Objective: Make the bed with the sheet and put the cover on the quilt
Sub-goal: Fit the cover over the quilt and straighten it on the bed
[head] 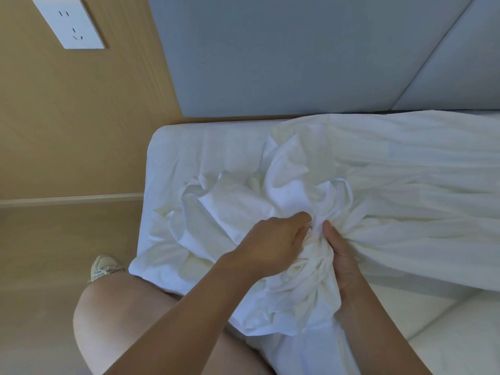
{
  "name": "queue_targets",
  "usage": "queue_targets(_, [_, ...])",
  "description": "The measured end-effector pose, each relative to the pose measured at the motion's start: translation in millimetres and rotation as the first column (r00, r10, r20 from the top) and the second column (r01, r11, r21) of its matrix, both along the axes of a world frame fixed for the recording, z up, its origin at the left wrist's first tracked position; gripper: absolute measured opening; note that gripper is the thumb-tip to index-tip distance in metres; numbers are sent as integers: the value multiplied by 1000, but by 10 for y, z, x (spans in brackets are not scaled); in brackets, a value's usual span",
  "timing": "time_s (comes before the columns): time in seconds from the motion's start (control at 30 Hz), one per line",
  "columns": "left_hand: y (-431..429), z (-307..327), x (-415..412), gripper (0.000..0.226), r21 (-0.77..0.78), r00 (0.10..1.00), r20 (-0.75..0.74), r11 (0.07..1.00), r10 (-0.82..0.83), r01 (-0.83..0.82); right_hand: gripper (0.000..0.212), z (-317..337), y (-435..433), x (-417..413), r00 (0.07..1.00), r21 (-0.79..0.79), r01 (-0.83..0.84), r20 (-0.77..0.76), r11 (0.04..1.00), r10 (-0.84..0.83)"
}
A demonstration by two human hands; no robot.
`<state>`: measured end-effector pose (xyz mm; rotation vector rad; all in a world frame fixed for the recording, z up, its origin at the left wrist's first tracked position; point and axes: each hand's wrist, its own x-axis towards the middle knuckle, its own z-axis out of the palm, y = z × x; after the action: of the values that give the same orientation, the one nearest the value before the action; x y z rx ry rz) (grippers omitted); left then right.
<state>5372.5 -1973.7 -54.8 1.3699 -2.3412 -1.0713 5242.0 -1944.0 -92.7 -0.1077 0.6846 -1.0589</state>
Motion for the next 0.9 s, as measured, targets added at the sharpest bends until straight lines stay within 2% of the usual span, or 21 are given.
queue_targets(0.13, [75, 77, 22, 43, 269, 999, 27, 963, -26, 18, 61, 31, -12, 19, 1000, -38, -8, 16, 999, 8])
queue_targets(0.23, [-4, 72, 90, 48, 475, 996, -46, 879, 82, -50, 50, 6, -36, 46, 997, -66, -76, -9, 995, 76])
queue_targets(0.3, [-77, 84, 112, 47, 529, 990, -75, 847, 117, -60, 46, 3, -59, 68, 993, -57, -118, -26, 991, 116])
queue_targets(0.37, [-117, 132, 95, 44, 411, 992, -64, 909, 104, -69, 49, -11, -94, 67, 996, -38, -80, -51, 996, 78])
queue_targets(0.43, [-228, 138, 149, 38, 149, 966, -71, 960, 248, -236, 62, -14, -120, 49, 997, -8, -16, -73, 1000, 16])
queue_targets(0.5, [-458, 112, 310, 41, -52, 876, -83, 875, 476, -480, 70, -30, -121, 18, 998, 18, -30, -60, 999, 31])
queue_targets(0.53, [-589, 86, 402, 50, -116, 840, -8, 834, 542, -539, 70, -43, -111, 0, 997, 16, -46, -58, 999, 47])
queue_targets(0.57, [-713, 47, 487, 63, -144, 825, 151, 838, 544, -526, 72, -57, -97, -22, 997, 16, -55, -61, 998, 56])
queue_targets(0.6, [-799, 26, 542, 75, -102, 805, 308, 859, 507, -502, 75, -69, -81, -42, 996, 20, -60, -58, 998, 61])
queue_targets(0.63, [-864, 4, 577, 85, 8, 788, 403, 860, 464, -510, 77, -69, -65, -56, 997, 20, -66, -48, 998, 67])
queue_targets(0.67, [-889, 13, 589, 86, 165, 796, 427, 828, 429, -536, 75, -70, -54, -62, 997, 18, -70, -38, 997, 70])
queue_targets(0.73, [-883, 34, 603, 62, 486, 844, 297, 690, 447, -536, 67, -37, -30, -54, 997, 4, -65, -38, 998, 65])
queue_targets(0.77, [-877, 24, 613, 51, 572, 848, 221, 640, 481, -513, 67, -40, -30, -53, 997, 10, -64, -35, 998, 64])
queue_targets(0.83, [-863, -1, 625, 42, 602, 851, 130, 641, 508, -475, 70, -72, -31, -63, 997, 27, -72, -22, 997, 72])
queue_targets(0.9, [-822, -9, 620, 29, 496, 847, 94, 713, 523, -496, 75, -106, -28, -70, 997, 36, -82, -13, 996, 83])
